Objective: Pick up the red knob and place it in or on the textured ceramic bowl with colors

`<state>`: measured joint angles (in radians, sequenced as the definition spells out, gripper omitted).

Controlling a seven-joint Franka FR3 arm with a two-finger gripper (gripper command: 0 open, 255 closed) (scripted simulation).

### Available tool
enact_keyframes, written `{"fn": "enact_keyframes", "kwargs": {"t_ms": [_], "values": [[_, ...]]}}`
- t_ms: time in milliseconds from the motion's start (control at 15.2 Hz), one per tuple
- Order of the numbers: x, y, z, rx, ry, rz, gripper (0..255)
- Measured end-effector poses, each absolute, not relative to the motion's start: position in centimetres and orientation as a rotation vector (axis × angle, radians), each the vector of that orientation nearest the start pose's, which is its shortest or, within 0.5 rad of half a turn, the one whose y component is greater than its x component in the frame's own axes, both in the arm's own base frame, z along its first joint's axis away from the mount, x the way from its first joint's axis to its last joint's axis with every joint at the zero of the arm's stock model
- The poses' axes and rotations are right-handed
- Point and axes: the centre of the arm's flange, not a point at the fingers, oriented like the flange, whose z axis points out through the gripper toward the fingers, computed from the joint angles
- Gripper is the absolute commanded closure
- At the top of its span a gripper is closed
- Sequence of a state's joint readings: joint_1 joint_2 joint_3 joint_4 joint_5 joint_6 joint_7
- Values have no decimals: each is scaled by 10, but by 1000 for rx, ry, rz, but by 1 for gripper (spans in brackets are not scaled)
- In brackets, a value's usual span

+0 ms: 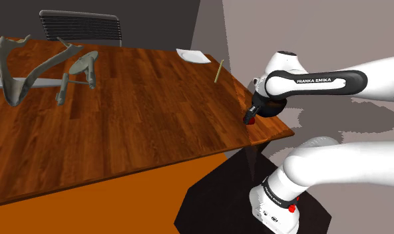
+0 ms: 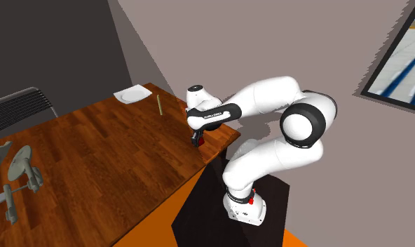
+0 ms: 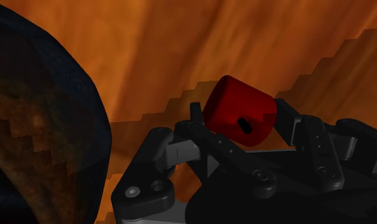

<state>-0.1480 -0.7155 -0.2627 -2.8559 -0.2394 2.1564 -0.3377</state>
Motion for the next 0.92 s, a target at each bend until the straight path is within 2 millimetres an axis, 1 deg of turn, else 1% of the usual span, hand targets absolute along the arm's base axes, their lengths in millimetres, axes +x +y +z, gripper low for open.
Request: {"fn": "enact_keyframes", "kwargs": {"t_ms": [132, 264, 924], "values": [[289, -123, 376, -3166, -192, 0, 255], [289, -123, 382, -3166, -192, 0, 255], [289, -123, 434, -3166, -192, 0, 255]]}}
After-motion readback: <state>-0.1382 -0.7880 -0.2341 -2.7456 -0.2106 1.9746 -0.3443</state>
